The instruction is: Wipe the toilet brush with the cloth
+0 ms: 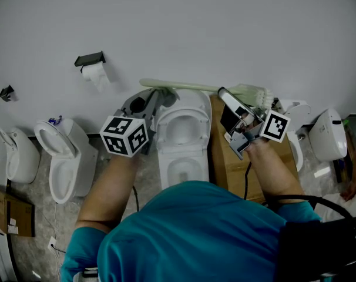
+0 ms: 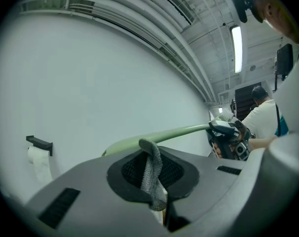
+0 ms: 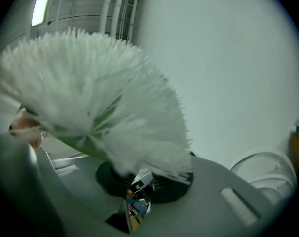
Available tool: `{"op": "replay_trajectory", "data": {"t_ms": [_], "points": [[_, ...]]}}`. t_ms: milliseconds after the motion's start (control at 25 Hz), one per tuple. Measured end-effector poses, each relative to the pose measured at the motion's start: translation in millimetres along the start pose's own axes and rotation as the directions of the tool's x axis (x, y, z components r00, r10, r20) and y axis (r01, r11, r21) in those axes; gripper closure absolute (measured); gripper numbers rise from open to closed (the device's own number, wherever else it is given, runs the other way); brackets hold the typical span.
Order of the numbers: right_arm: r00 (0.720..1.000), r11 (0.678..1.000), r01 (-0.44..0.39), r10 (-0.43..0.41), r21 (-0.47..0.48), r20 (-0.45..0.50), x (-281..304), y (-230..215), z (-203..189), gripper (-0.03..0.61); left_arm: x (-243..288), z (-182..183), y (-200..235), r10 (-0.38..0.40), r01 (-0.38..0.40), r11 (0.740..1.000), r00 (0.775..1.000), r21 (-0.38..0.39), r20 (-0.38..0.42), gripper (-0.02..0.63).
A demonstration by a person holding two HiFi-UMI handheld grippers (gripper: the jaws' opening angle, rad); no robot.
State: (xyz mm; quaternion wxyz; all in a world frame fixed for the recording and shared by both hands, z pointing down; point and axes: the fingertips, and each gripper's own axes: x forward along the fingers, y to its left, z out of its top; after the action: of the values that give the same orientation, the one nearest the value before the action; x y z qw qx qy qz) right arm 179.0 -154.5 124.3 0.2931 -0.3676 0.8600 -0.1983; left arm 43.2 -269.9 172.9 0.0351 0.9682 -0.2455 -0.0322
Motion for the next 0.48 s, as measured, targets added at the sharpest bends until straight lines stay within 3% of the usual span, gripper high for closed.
{"op": "replay_trajectory", "data": {"t_ms": [320, 480], "points": [[0.998, 0.998, -0.055, 0.055, 0.025, -0.006, -7, 7, 2, 0.525, -11, -1, 36, 0.065, -0.065, 0.998, 0.998, -0.029, 0.010, 0.592], [0.994, 0.994, -0.109, 0.108, 0.033, 0.011, -52, 24, 8, 0.525, -16, -8, 15, 0.101, -0.101, 0.995, 0.995, -0.025, 0.024, 0.592]]}}
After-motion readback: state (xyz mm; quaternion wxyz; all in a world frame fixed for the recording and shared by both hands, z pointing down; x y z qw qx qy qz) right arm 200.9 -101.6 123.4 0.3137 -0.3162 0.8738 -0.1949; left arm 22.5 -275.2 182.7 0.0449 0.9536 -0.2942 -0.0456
